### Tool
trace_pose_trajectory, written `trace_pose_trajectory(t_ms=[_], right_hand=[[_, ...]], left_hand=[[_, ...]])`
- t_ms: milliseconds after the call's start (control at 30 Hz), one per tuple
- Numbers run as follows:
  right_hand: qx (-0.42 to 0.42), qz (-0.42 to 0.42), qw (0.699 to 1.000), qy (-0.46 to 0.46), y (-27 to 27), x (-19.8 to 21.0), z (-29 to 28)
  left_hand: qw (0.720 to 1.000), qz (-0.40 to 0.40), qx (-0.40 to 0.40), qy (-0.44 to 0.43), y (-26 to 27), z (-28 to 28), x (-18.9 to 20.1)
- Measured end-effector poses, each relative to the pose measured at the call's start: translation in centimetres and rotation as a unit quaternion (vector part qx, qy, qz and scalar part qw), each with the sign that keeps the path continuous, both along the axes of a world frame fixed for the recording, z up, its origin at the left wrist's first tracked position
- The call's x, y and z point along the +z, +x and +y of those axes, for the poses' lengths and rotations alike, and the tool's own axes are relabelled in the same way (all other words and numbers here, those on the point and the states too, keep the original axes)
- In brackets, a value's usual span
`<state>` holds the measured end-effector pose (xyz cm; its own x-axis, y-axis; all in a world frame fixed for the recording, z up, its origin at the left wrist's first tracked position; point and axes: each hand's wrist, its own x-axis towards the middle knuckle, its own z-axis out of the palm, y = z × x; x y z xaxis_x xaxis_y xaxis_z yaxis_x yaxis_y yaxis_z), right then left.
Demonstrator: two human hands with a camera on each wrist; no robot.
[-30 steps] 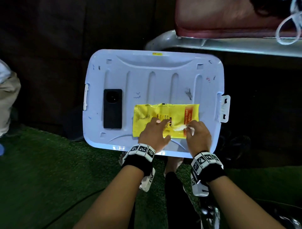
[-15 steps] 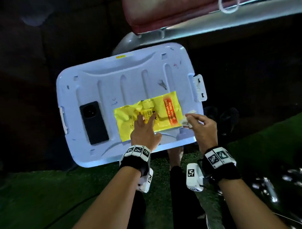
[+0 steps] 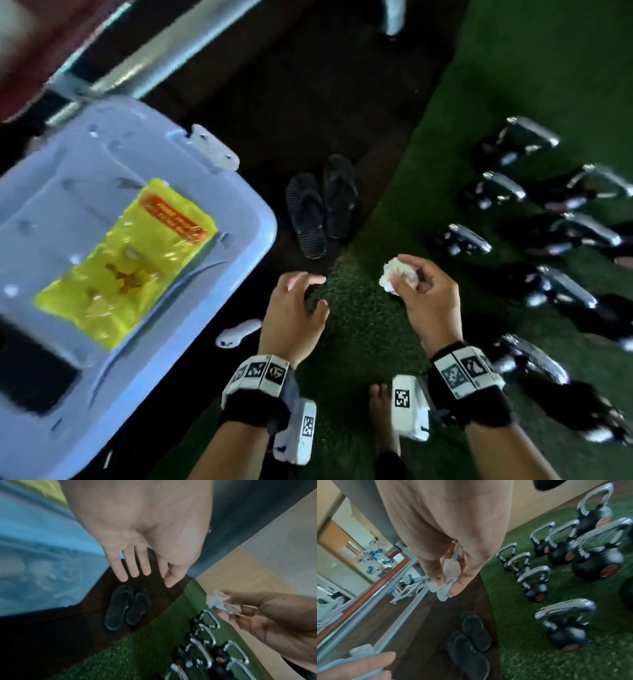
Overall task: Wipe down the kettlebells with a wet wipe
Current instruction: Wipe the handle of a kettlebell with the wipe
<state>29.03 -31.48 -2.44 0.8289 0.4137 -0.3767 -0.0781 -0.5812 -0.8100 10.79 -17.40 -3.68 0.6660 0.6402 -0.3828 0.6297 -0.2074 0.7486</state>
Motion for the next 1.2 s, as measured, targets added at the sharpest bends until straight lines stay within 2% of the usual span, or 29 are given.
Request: trace_pose_trajectory(t_ms=[67,200,400,533,633,733,833,967,1200], right_hand=[[-0.028,-0.03,0.999,-0.024,2.0,-1.9,-5.1],[-0.047,-0.063,0.996,-0.052,5.4,-6.9,-11.8],[-0.008,-0.168,0.985,-0.042,10.2,-15.5,-18.5],[0.014,-0.179,0.984,-0.015,11.8,-20.1,-21.3],[0.026,-0.17,0.984,0.047,12.2,-21.8,-22.0],[0.057,-0.151,0.983,0.086,12.4,-23.1,-22.6],[0.084,-0.196,0.974,0.075,12.7,-24.1,-23.3],[0.058,-0.255,0.961,0.087,12.8,-25.0,-24.7],[0.057,-0.333,0.939,0.068,12.5,-25.8,-24.6]], left_hand=[[0.998,-0.003,-0.052,-0.039,2.6,-3.2,-3.3],[0.989,0.02,-0.091,-0.116,7.2,-7.6,-11.7],[0.986,0.0,-0.083,-0.147,14.3,-13.8,-26.9],[0.985,-0.053,-0.09,-0.14,17.8,-16.6,-34.8],[0.982,-0.111,-0.124,-0.094,19.7,-17.0,-37.8],[0.971,-0.171,-0.142,-0.09,21.5,-17.2,-39.6],[0.962,-0.206,-0.146,-0.104,23.6,-17.5,-41.0],[0.943,-0.25,-0.179,-0.128,25.4,-18.1,-42.2],[0.952,-0.229,-0.144,-0.145,24.9,-19.3,-42.9]])
